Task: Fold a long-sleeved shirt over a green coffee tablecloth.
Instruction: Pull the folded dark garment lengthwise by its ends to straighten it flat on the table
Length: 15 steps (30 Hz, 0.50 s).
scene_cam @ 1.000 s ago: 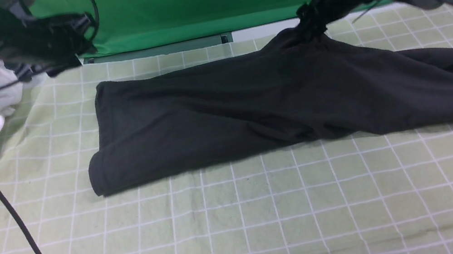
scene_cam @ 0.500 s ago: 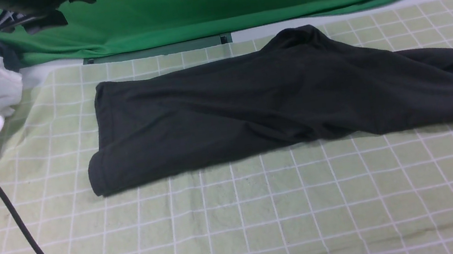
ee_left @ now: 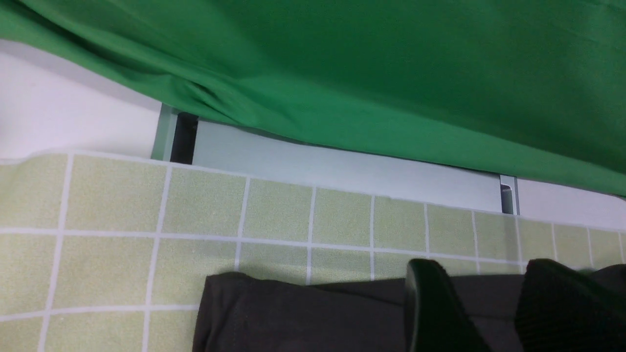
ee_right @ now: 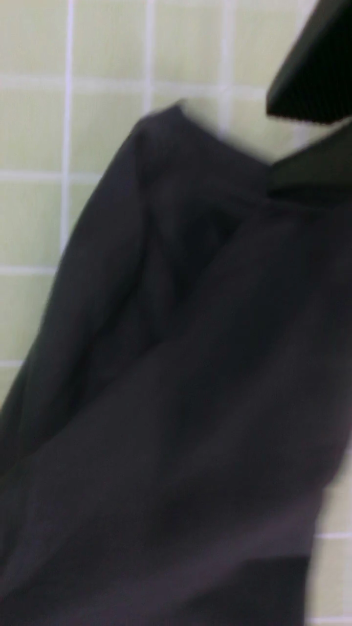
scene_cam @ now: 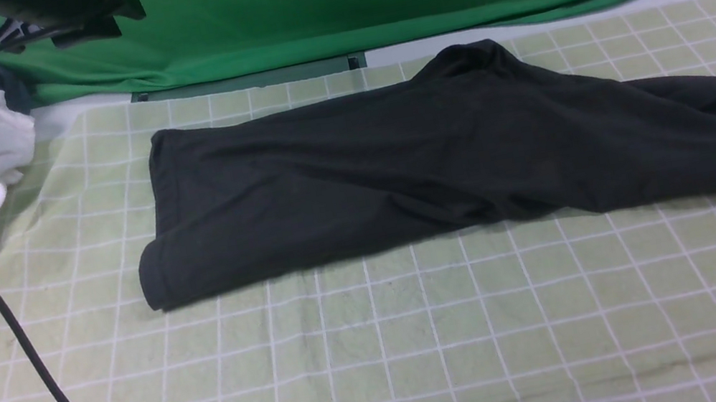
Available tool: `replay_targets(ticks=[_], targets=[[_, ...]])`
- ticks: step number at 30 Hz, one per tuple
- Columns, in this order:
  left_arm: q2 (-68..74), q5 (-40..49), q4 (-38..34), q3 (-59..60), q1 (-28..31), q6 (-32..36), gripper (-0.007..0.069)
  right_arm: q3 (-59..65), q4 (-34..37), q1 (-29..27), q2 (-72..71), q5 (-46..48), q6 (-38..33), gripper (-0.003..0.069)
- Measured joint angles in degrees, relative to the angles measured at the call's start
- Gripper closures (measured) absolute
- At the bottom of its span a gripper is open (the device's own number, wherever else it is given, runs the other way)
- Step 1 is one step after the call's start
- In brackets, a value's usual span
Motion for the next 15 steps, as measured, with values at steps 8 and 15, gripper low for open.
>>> replay_targets(ticks=[8,15], targets=[[0.0,1.02,-1.77,-0.05,0.0,3.18,0.0422,1.9,2.39,-0.76,7.94,-0.76,-2.72,0.031],[0.0,1.2,-1.86,-0.05,0.0,4.44,0.0422,2.1,-2.44,-0.76,9.59,5.66,-2.85,0.0306]])
